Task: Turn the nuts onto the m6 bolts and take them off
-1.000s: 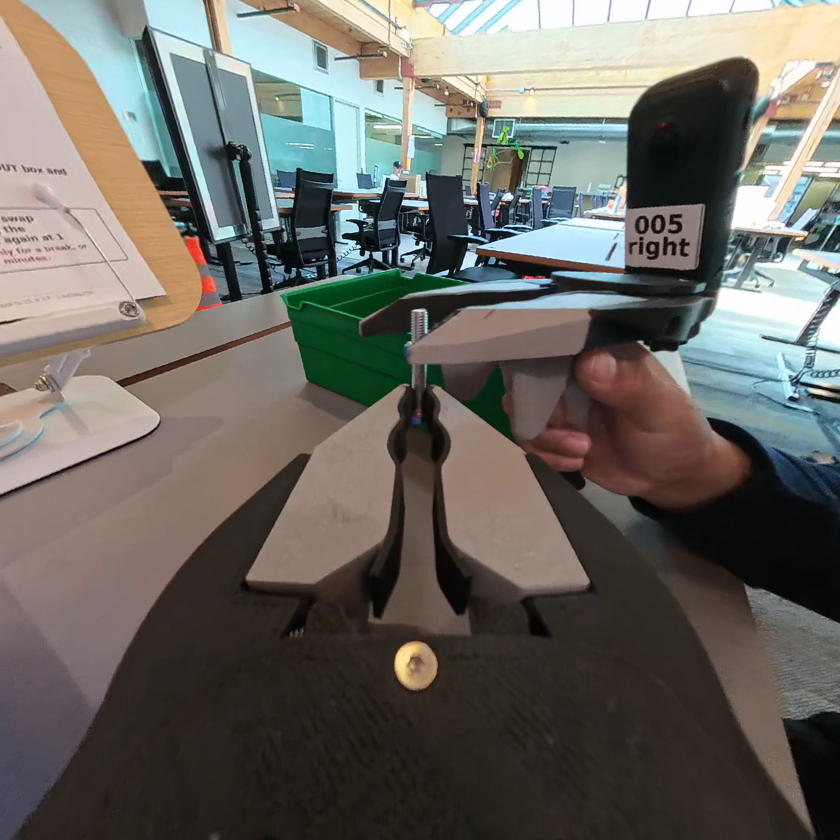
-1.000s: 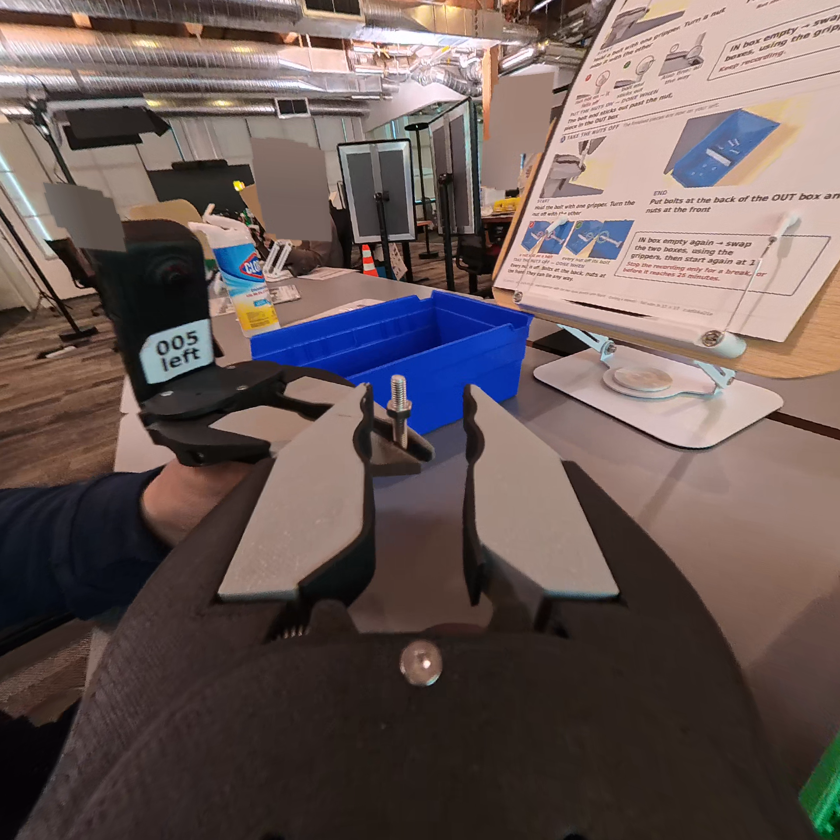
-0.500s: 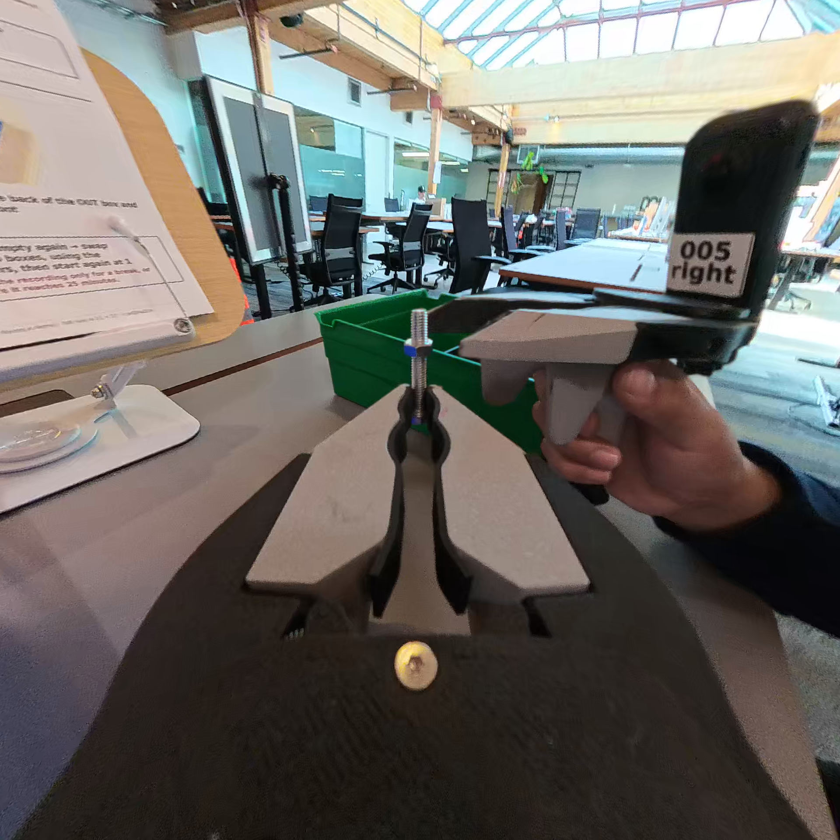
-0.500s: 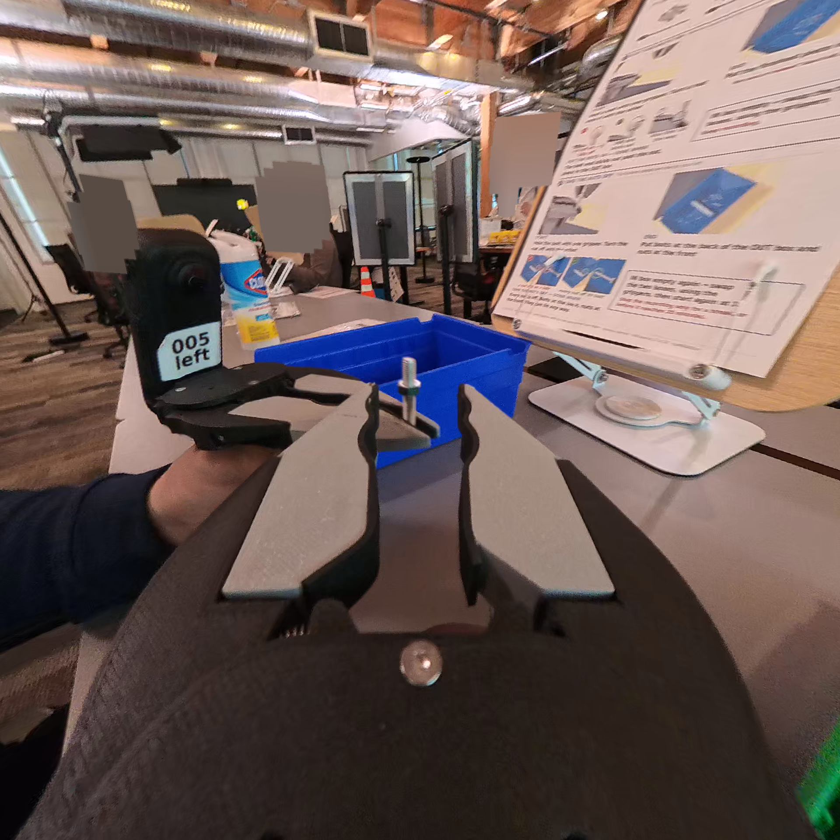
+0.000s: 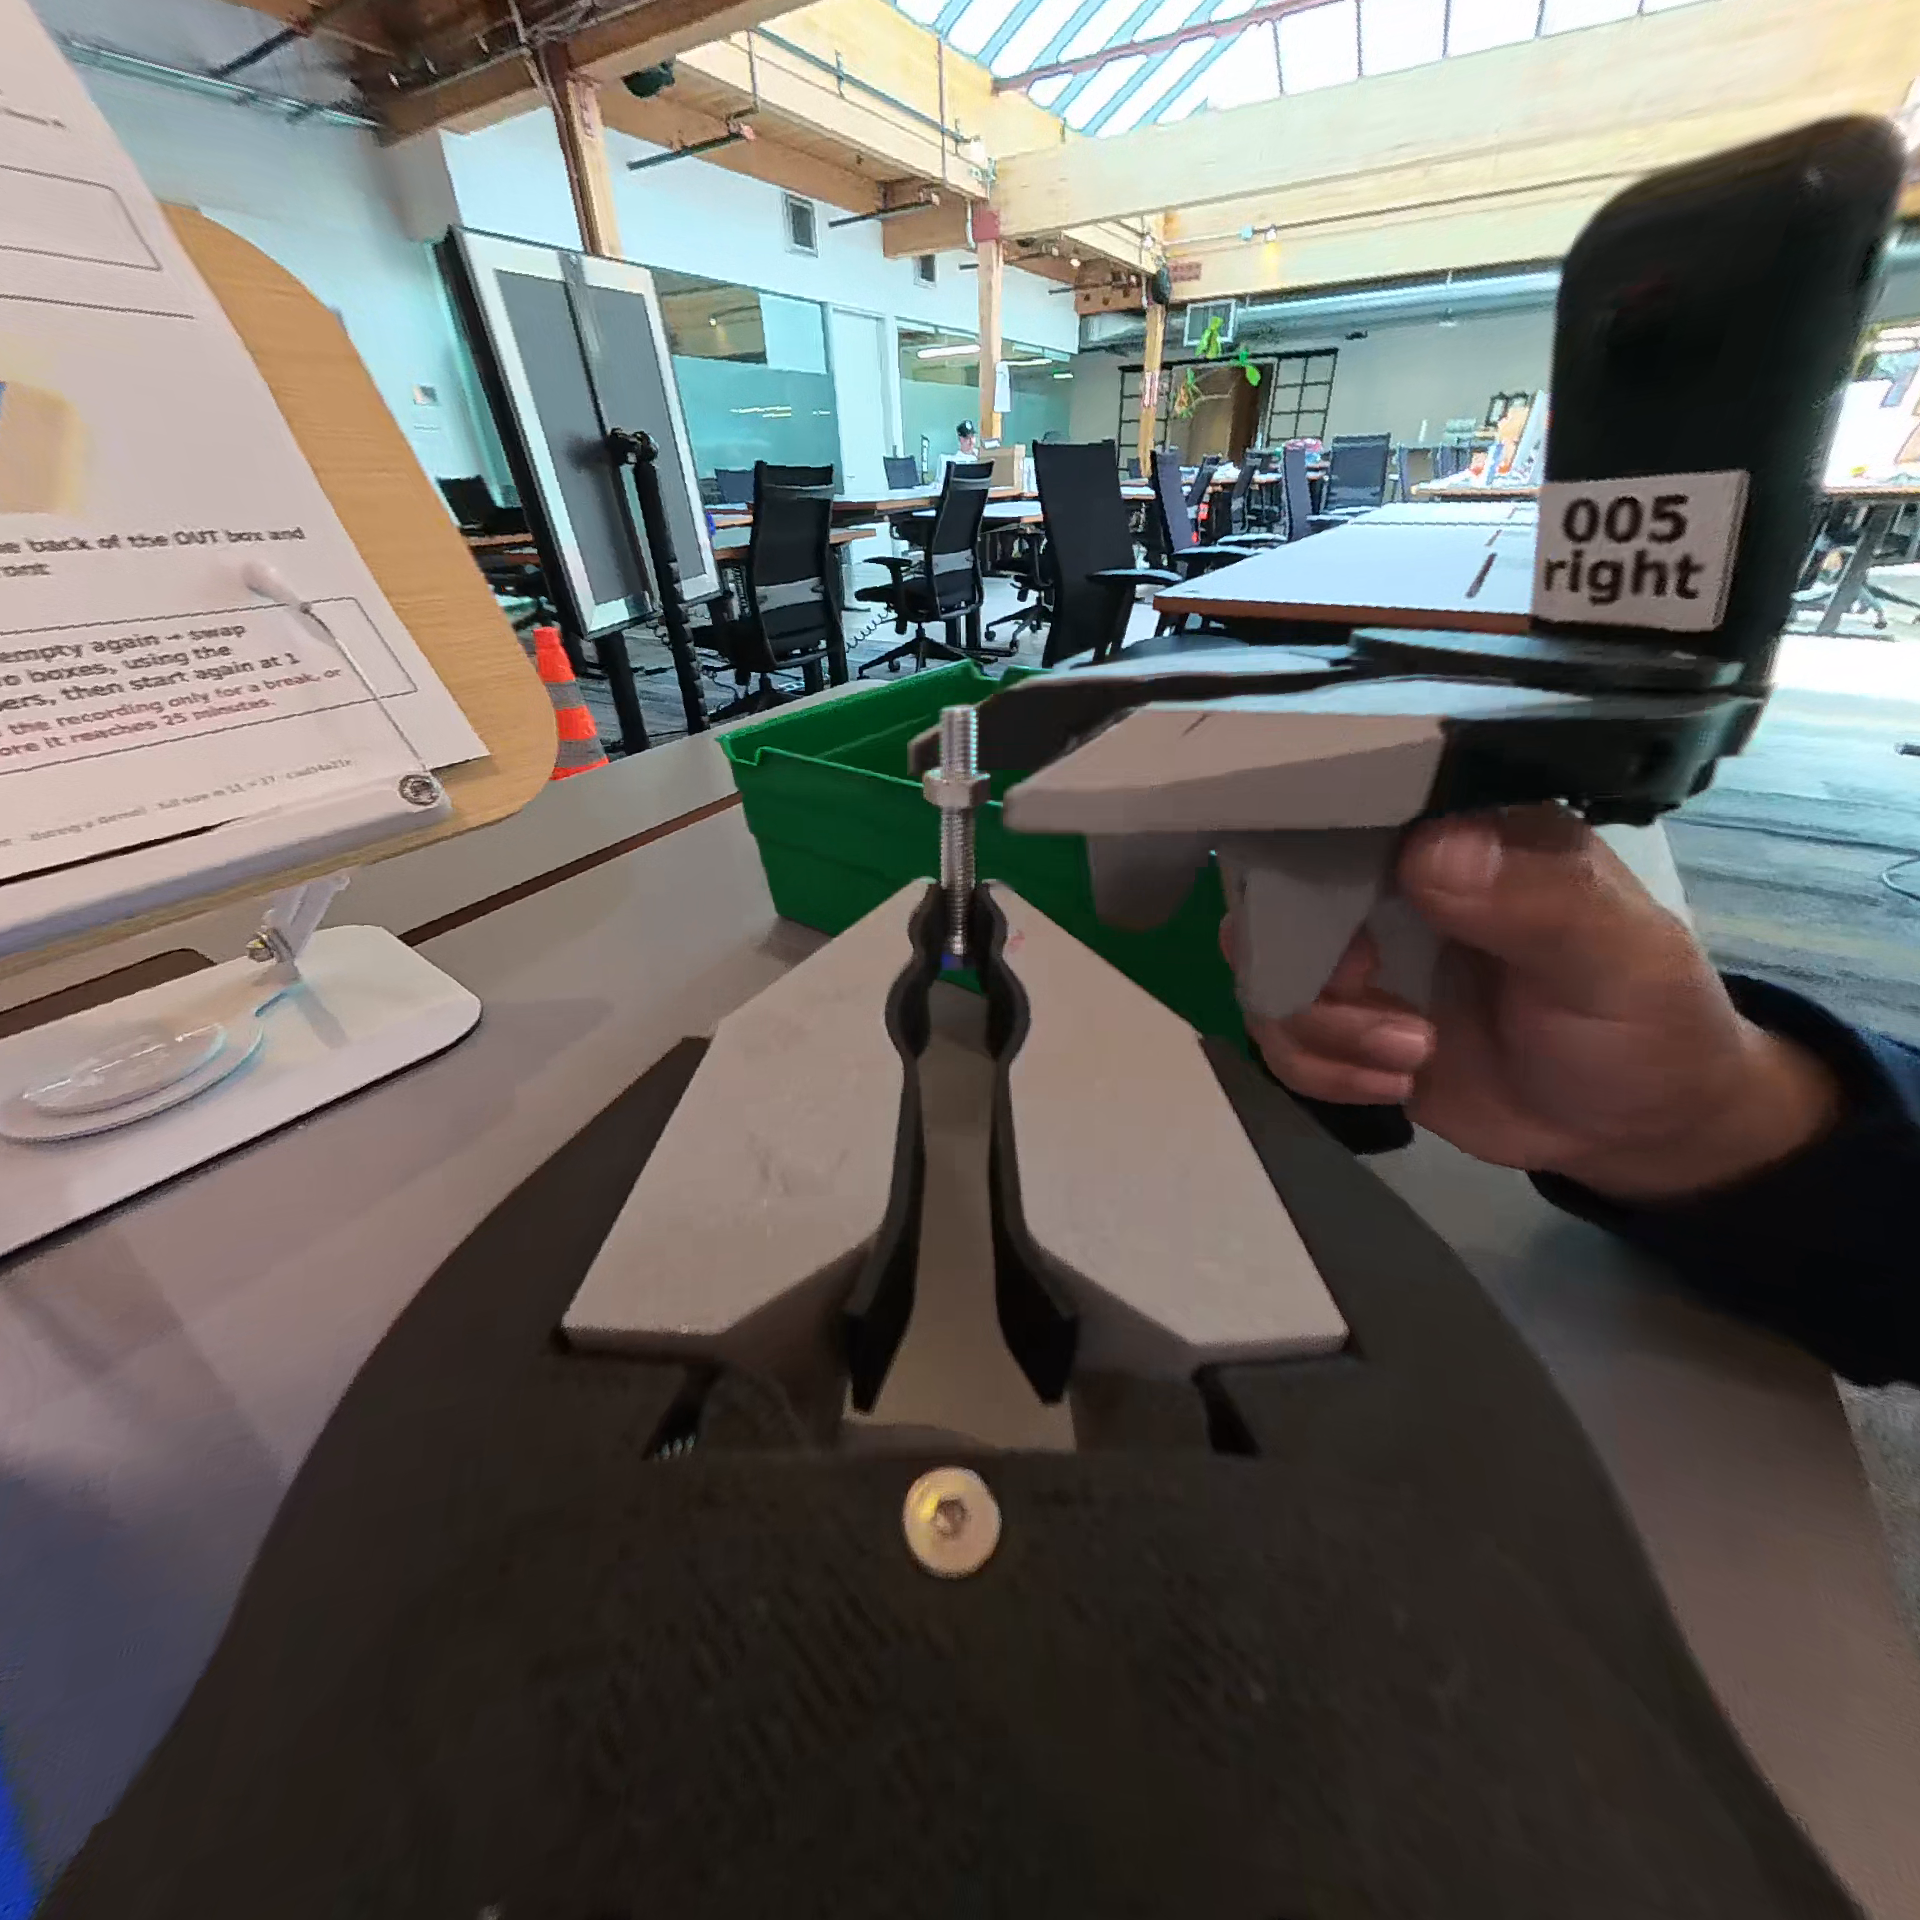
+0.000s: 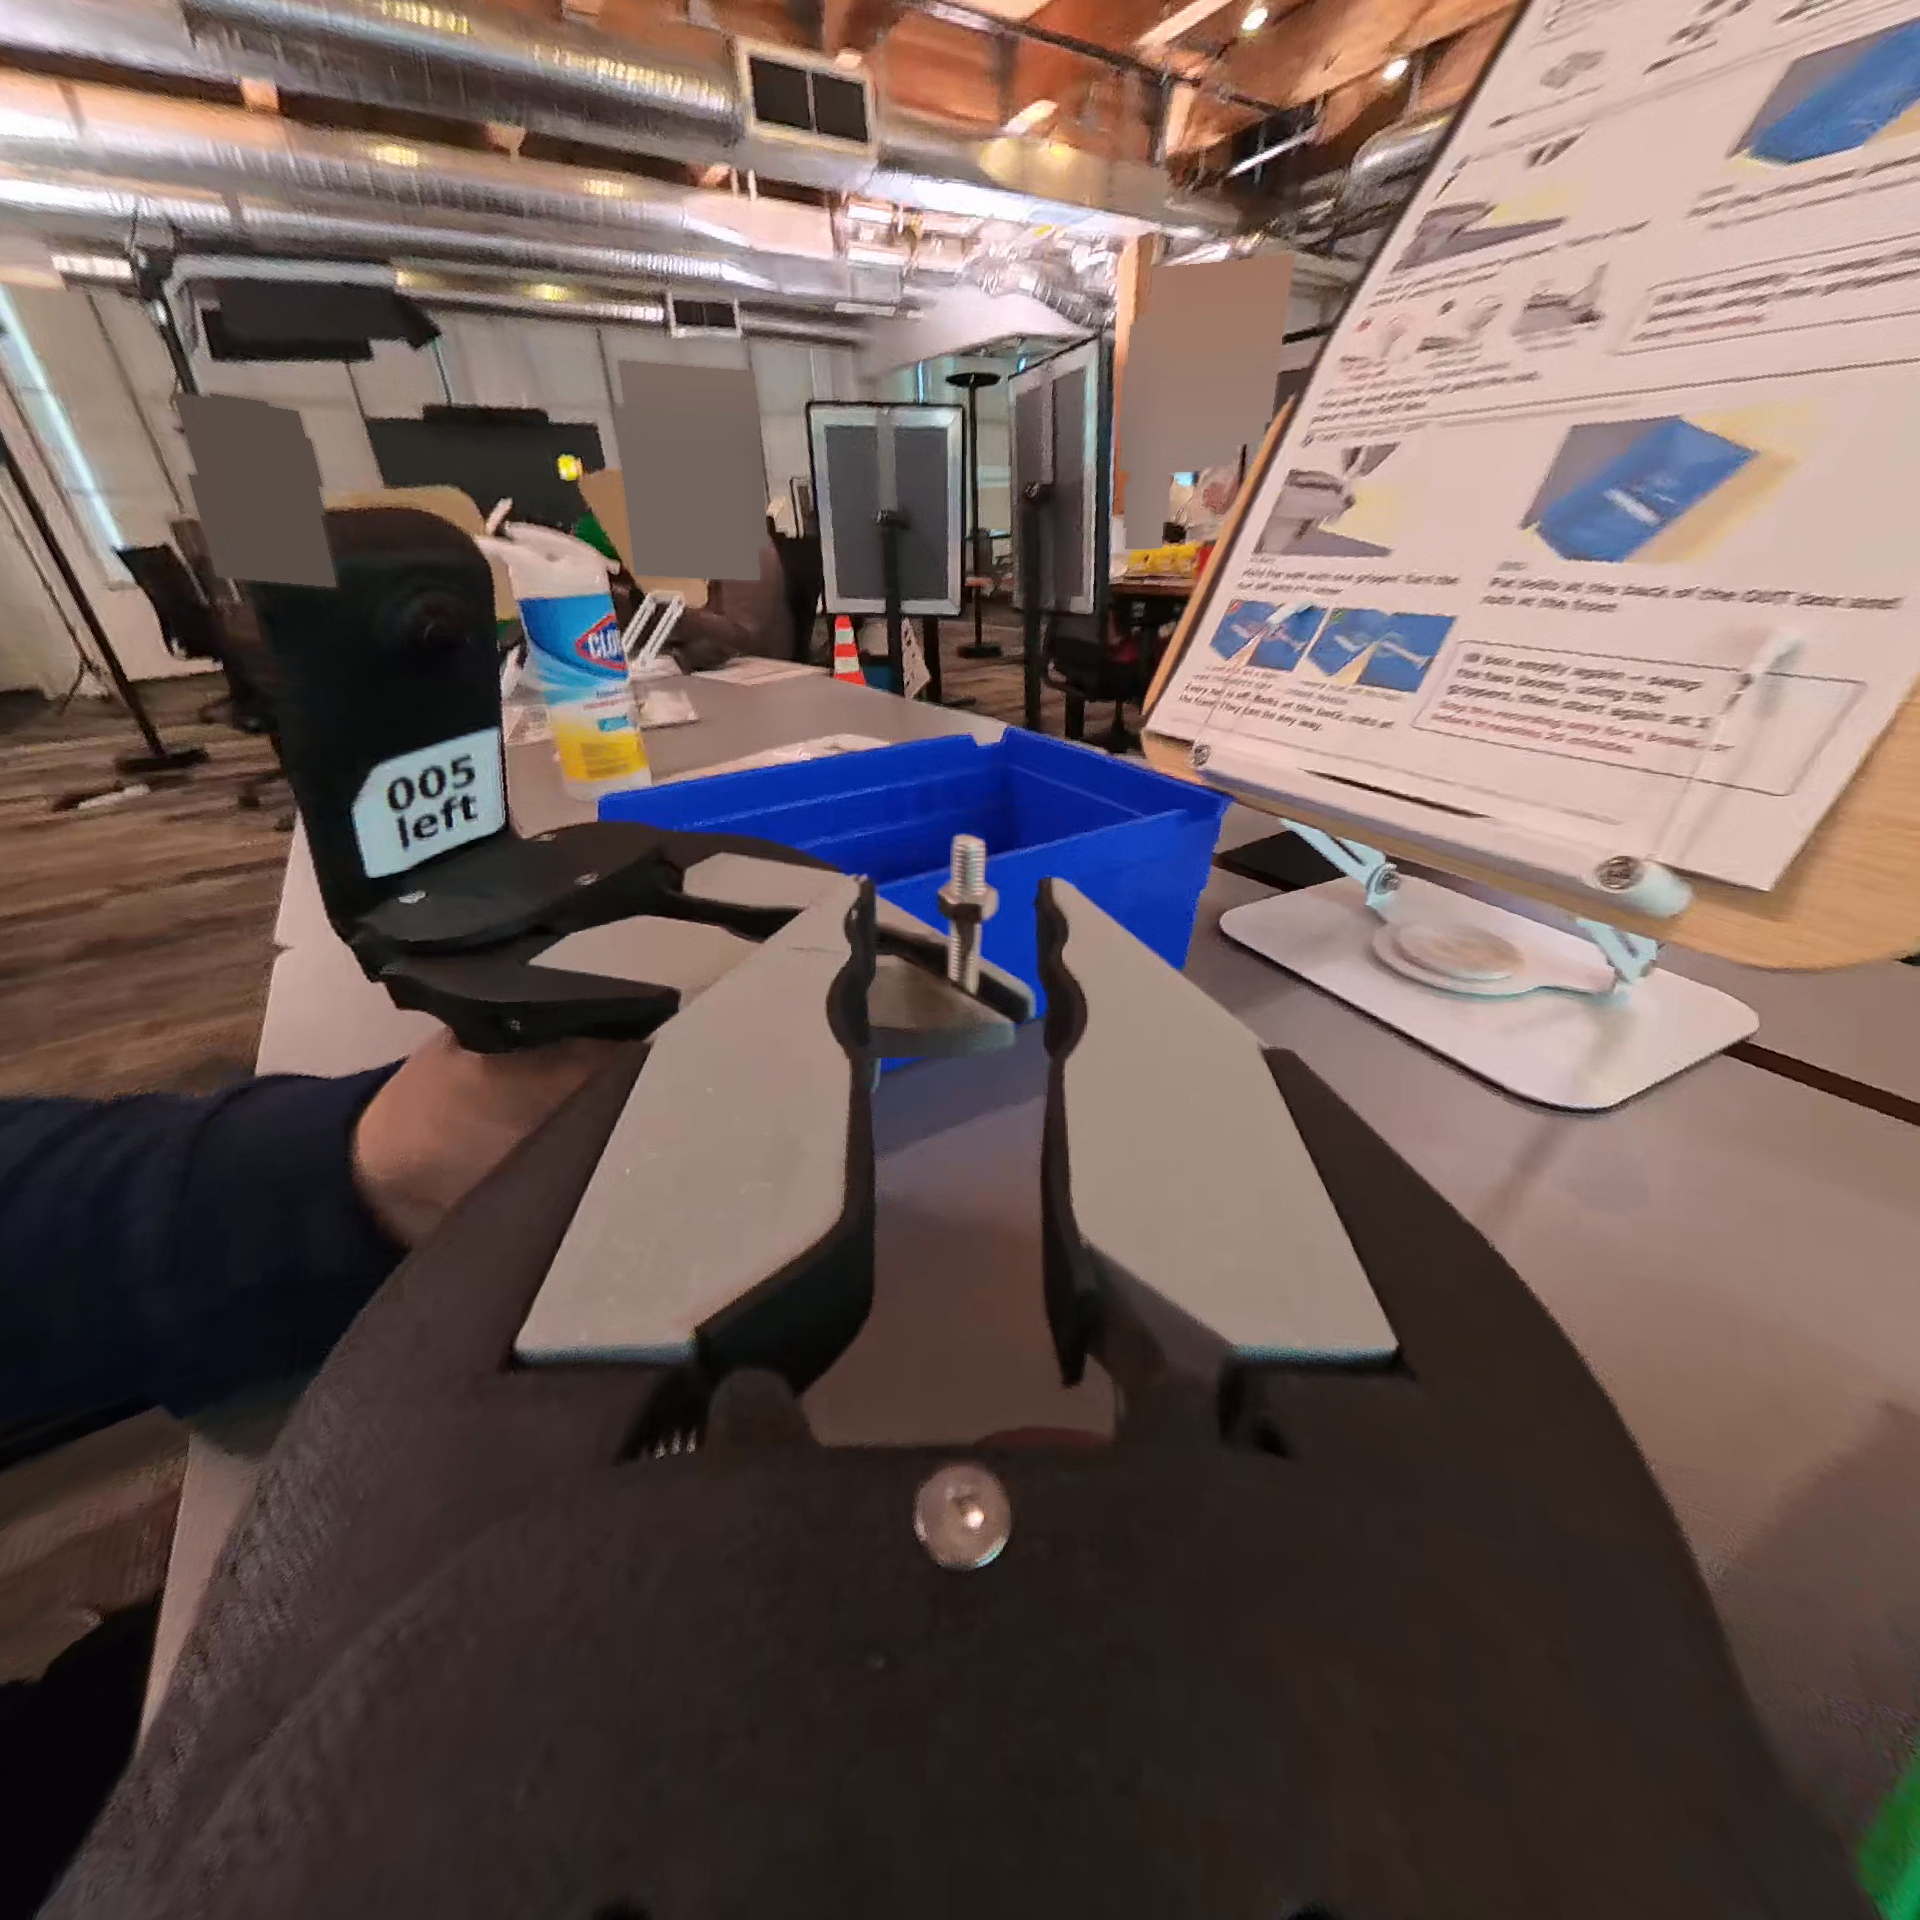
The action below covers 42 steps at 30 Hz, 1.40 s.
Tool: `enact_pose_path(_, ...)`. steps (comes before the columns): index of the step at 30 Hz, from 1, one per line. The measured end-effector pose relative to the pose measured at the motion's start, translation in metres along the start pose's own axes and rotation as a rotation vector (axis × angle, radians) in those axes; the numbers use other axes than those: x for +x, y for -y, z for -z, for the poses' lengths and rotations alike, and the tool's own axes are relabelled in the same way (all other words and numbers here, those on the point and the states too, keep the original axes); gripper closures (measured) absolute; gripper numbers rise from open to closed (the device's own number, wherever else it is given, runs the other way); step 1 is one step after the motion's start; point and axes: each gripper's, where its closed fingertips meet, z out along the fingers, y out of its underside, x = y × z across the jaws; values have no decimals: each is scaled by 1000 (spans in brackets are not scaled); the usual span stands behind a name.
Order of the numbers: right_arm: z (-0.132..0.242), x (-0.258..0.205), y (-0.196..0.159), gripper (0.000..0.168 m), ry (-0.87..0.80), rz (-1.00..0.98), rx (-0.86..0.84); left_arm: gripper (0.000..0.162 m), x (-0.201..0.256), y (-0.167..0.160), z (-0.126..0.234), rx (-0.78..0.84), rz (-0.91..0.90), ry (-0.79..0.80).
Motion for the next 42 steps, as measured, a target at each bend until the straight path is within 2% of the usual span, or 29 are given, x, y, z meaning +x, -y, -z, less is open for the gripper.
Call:
enact_pose_path(2,-4,-5,-6,142,8,26,-38,160,6,-2,-2,-12,-42,-7)
enact_pose_path(4,-2,6,-7,150,-64,48,-44,160,9,0,-2,-6,-63,-13)
enact_pose_path(6,1,15,-5,132,-94,18,-37,160,6,2,0,-1,-60,7)
enact_pose_path(8,3,19,-5,131,-88,-30,-27,160,-1,4,2,15,-29,25)
enact_pose_path(9,5,23,-4,135,-111,-39,-20,160,-3,5,3,22,-14,26)
enact_pose_path(10,8,29,-2,148,-143,-33,-8,160,-5,7,4,35,-3,28)
enact_pose_path(16,0,-1,0,138,12,-16,4,160,2,3,1,9,-22,0)
enact_pose_path(19,-2,8,-6,147,-68,19,-39,160,8,0,-1,-4,-65,-1)
enact_pose_path(21,1,21,-7,132,-134,-4,-44,160,-5,1,1,-8,-64,78)
enact_pose_path(23,11,38,-3,155,-220,-30,-8,160,-16,6,6,26,-23,102)
enact_pose_path(25,14,39,3,148,-199,-40,17,160,-20,6,8,27,28,86)
enact_pose_path(27,10,21,7,138,-79,-69,49,160,-20,5,7,25,46,76)
enact_pose_path(31,-1,-4,2,131,17,-19,15,160,4,2,1,12,-25,-5)
enact_pose_path(34,-1,14,-6,135,-113,29,-41,160,8,1,-1,1,-62,14)
enact_pose_path(35,3,23,-5,122,-158,18,-40,160,1,2,0,2,-60,52)
enact_pose_path(36,7,27,-3,123,-172,-8,-27,160,-5,3,1,11,-47,70)
enact_pose_path(37,11,35,-1,149,-204,-32,1,160,-9,4,3,15,-23,75)
enact_pose_path(42,10,23,6,132,-89,-62,38,160,-14,2,5,8,-1,73)
